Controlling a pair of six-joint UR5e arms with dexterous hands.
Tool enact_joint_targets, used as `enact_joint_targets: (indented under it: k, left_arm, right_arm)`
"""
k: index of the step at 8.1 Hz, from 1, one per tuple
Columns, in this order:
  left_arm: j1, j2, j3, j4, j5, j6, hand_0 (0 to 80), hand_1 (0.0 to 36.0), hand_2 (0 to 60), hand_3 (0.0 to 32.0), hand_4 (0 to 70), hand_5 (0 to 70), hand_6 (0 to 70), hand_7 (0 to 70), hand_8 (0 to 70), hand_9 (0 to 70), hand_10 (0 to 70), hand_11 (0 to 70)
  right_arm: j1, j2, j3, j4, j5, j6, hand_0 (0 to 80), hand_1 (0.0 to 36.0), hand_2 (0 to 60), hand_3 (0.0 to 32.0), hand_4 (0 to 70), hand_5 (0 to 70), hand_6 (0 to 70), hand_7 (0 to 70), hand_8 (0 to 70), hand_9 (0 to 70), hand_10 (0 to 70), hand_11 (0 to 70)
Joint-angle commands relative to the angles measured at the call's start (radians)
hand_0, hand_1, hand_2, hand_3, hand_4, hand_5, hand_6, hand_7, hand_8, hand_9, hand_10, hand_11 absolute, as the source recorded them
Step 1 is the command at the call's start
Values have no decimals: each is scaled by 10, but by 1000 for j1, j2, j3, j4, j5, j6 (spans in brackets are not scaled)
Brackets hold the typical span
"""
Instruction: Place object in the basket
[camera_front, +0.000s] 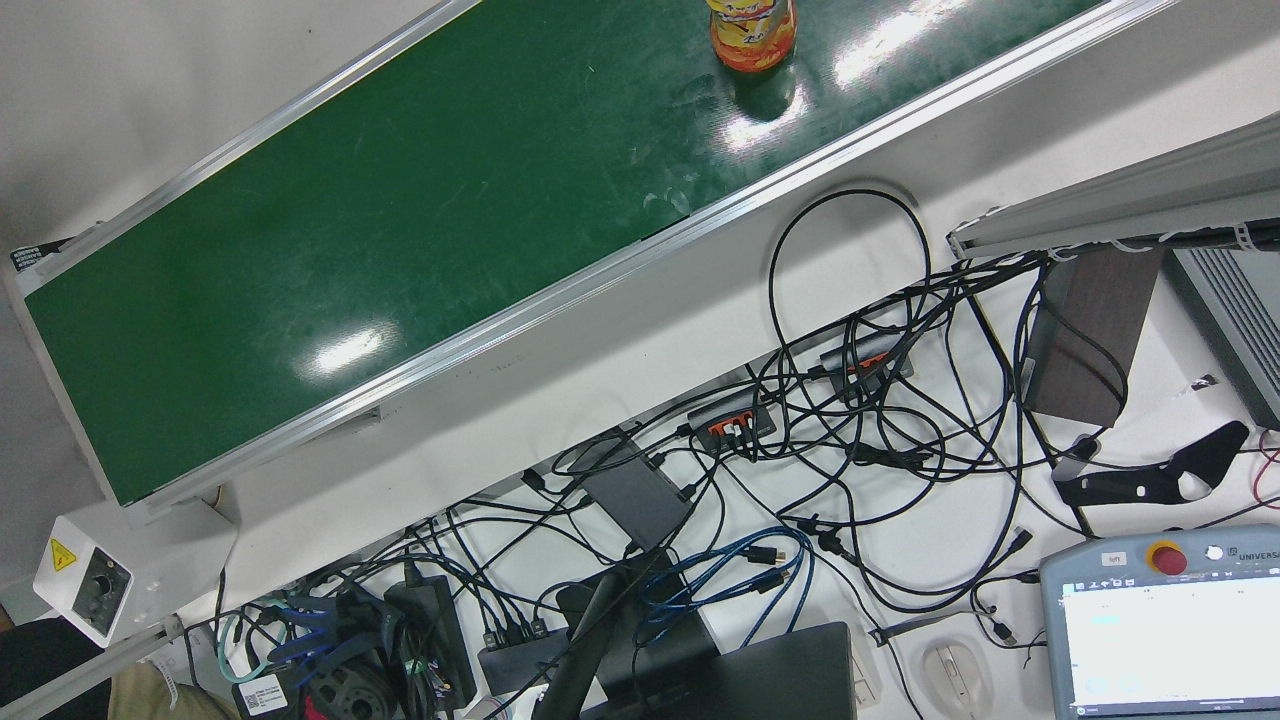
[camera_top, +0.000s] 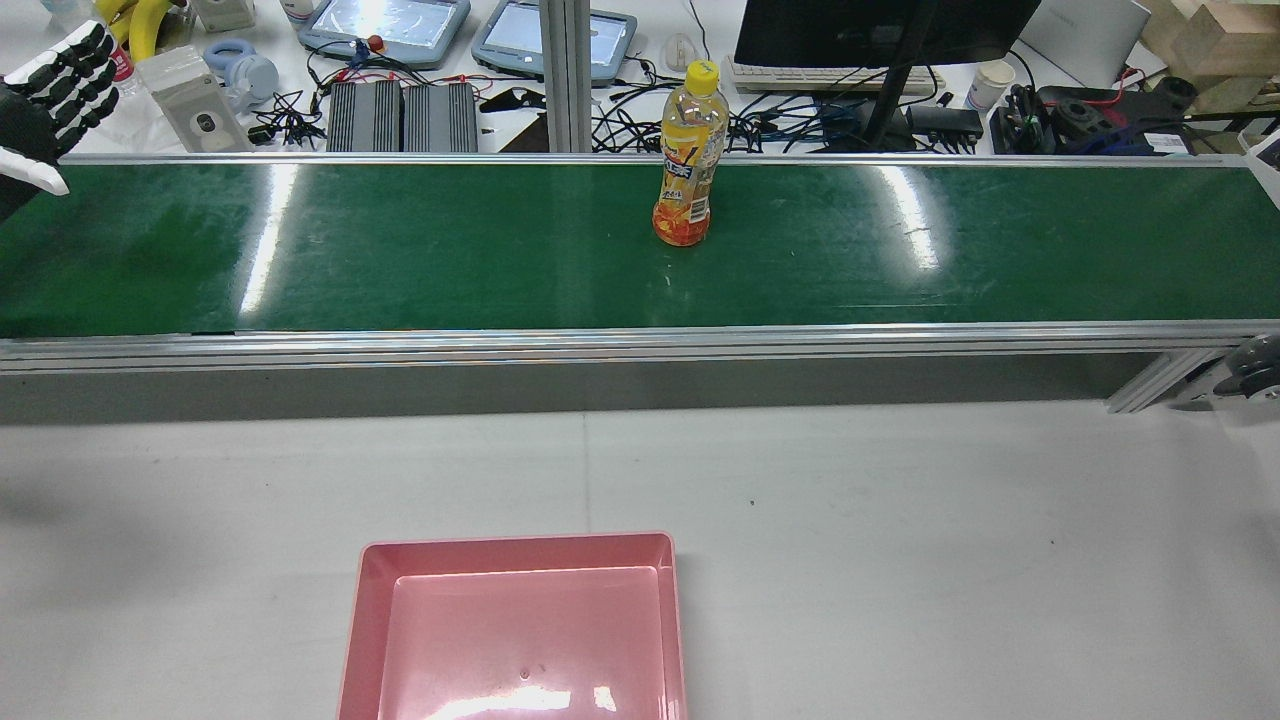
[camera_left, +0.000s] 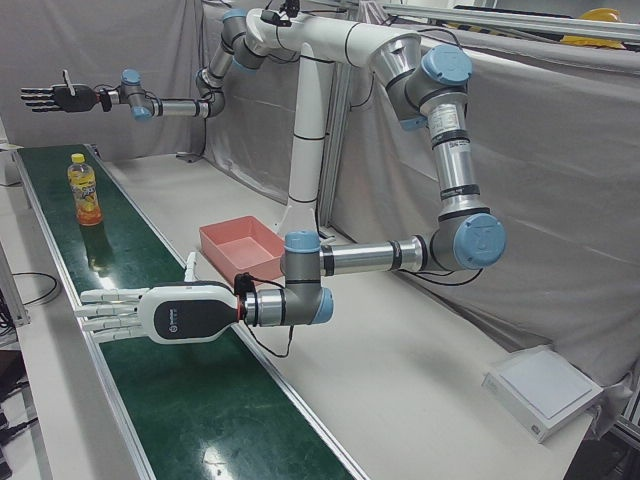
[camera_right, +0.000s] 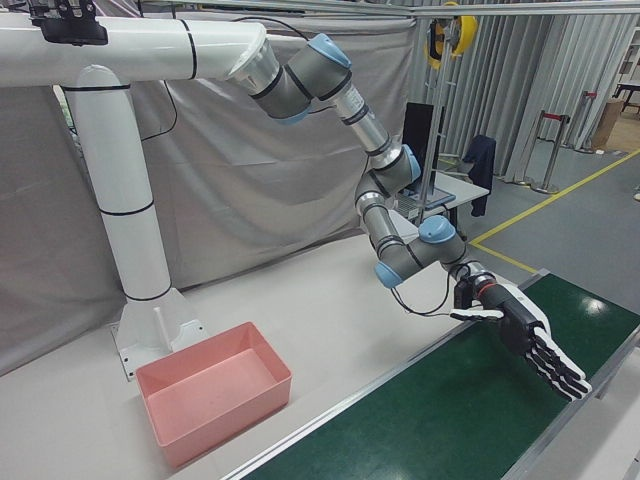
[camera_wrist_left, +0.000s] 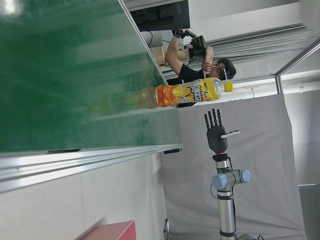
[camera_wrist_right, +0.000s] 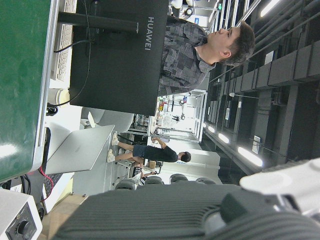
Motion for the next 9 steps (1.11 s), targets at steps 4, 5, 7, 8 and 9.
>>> enact_joint_targets:
  k: [4, 5, 7, 8, 9]
  left_arm:
    - [12, -20, -9, 10, 9, 3, 578, 45, 0, 0, 74, 0, 0, 0, 0, 0, 0, 0]
    - [6, -17, -5, 10, 9, 3, 571, 41, 0, 2, 66, 0, 0, 0, 0, 0, 0, 0]
    - [-1, -14, -2, 10, 8, 3, 570, 41, 0, 4, 63, 0, 0, 0, 0, 0, 0, 0]
    - [-2, -9, 0, 12, 8, 6, 573, 44, 0, 4, 61, 0, 0, 0, 0, 0, 0, 0]
    - [-14, 6, 2, 12, 6, 7, 563, 40, 0, 6, 61, 0, 0, 0, 0, 0, 0, 0]
  right_arm:
    - [0, 0, 1, 0, 0, 0, 0, 0, 0, 0, 0, 0, 0, 0, 0, 0, 0, 0]
    - [0, 0, 0, 0, 0, 0, 0, 0, 0, 0, 0, 0, 0, 0, 0, 0, 0, 0]
    - [0, 1, 0, 0, 0, 0, 0, 0, 0, 0, 0, 0, 0, 0, 0, 0, 0, 0]
    - [0, 0, 0, 0, 0, 0, 0, 0, 0, 0, 0, 0, 0, 0, 0, 0, 0, 0]
    - [0, 0, 1, 0, 0, 0, 0, 0, 0, 0, 0, 0, 0, 0, 0, 0, 0, 0]
